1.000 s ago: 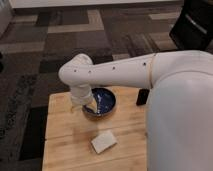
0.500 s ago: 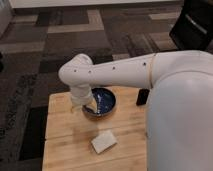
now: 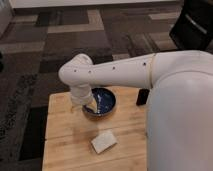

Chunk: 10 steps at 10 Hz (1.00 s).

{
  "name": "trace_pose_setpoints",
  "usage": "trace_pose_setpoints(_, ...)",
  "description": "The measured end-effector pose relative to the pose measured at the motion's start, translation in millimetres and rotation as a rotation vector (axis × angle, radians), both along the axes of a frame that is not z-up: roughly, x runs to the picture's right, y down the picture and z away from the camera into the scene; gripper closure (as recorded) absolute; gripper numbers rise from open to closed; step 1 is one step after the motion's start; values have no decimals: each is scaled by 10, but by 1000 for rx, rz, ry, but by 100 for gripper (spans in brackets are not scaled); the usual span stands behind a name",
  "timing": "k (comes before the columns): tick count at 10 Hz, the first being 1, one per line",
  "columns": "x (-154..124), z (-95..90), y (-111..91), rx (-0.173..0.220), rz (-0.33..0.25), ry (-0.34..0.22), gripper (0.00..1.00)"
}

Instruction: Pick up the ceramic bowl

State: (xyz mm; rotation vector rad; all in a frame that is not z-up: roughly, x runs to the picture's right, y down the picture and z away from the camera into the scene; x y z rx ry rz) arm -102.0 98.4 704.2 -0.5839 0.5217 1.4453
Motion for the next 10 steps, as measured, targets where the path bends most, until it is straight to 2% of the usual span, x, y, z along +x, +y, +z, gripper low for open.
trace_pose_setpoints(5, 0, 1, 2, 0, -1, -1, 35)
trace_pose_setpoints(10, 46, 69, 25, -2, -53, -26, 35)
